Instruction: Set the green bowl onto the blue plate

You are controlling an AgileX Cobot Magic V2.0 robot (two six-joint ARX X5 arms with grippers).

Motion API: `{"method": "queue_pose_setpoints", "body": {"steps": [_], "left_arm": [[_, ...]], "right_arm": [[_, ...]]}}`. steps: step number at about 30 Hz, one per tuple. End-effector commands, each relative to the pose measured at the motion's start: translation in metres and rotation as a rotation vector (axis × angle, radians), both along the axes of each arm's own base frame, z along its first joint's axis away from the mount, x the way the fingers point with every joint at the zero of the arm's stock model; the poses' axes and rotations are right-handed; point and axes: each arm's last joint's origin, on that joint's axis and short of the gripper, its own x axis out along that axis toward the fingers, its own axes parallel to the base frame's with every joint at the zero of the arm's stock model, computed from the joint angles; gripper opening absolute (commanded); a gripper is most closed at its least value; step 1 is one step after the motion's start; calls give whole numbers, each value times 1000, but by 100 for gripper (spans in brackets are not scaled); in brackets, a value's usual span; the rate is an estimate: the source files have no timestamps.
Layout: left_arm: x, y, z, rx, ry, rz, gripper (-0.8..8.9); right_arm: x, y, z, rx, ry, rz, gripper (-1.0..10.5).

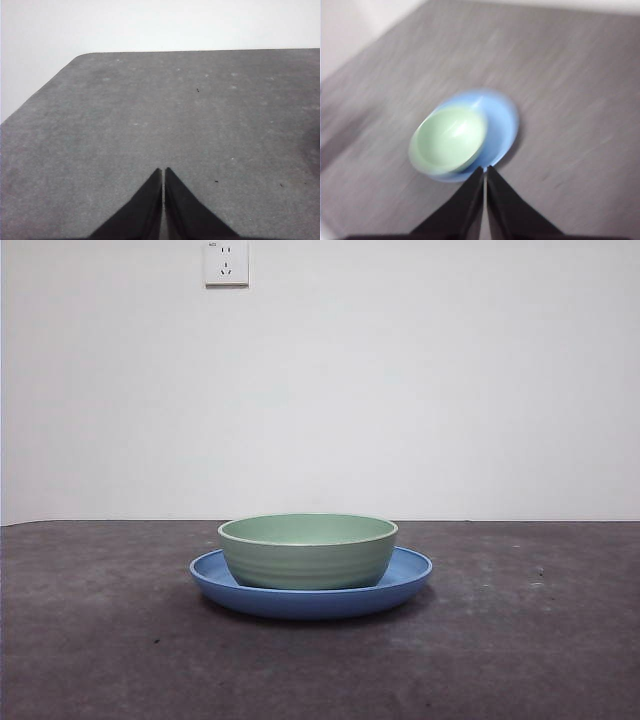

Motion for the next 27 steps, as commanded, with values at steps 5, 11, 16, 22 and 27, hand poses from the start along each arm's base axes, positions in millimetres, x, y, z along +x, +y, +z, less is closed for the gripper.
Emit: {"method": "queue_pose_setpoints", "body": {"steps": [5,11,16,22,27], "left_arm": [[1,0,-7,-3,24,6,9],[1,0,-7,-3,24,6,9],[1,0,-7,-3,24,6,9],[1,0,-7,-3,24,6,9],[1,0,-7,-3,24,6,9]], "right_arm": [[-5,-17,-31,-49,-280,-149,6],[-4,-26,-76,-53,-439,-295,6],[-3,-31,-115,-67,-449,-402,6],[-2,-32,-150,-73,-411,-445,6],[1,-32,-170,-42,-348,-453,6]]}}
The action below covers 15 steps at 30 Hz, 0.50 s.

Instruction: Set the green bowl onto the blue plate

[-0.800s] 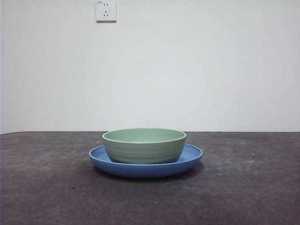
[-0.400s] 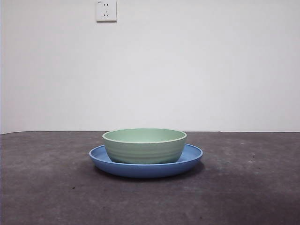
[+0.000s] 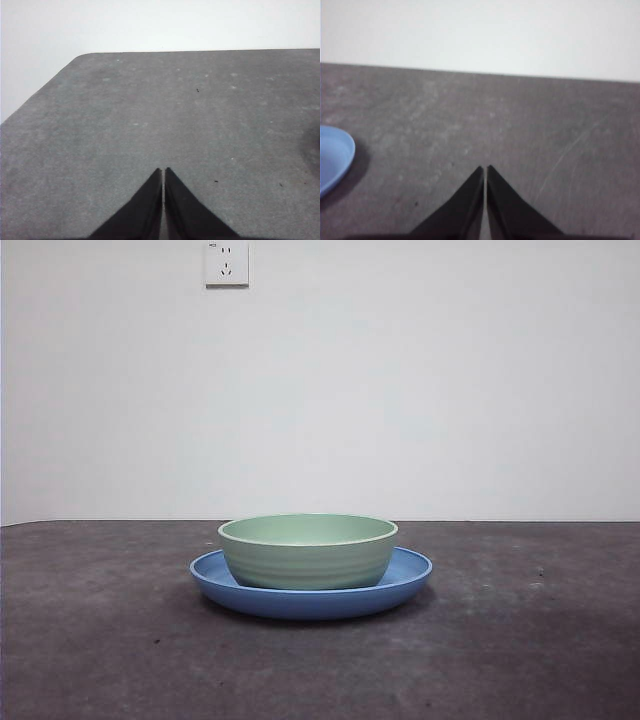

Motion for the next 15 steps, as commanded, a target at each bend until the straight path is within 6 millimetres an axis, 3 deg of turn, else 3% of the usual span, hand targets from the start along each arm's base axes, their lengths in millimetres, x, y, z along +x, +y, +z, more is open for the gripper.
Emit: {"method": "queue_pose_setpoints", "body": {"steps": [1,4,15], "left_arm": [[1,0,-7,-3,24,6,9],[1,0,-7,-3,24,6,9],[1,0,-7,-3,22,6,9]], "right_arm": [[2,0,-9,46,23,-9,6],[3,0,-21,64,77,-13,6],[3,0,-19,65,56,-11,6]]}}
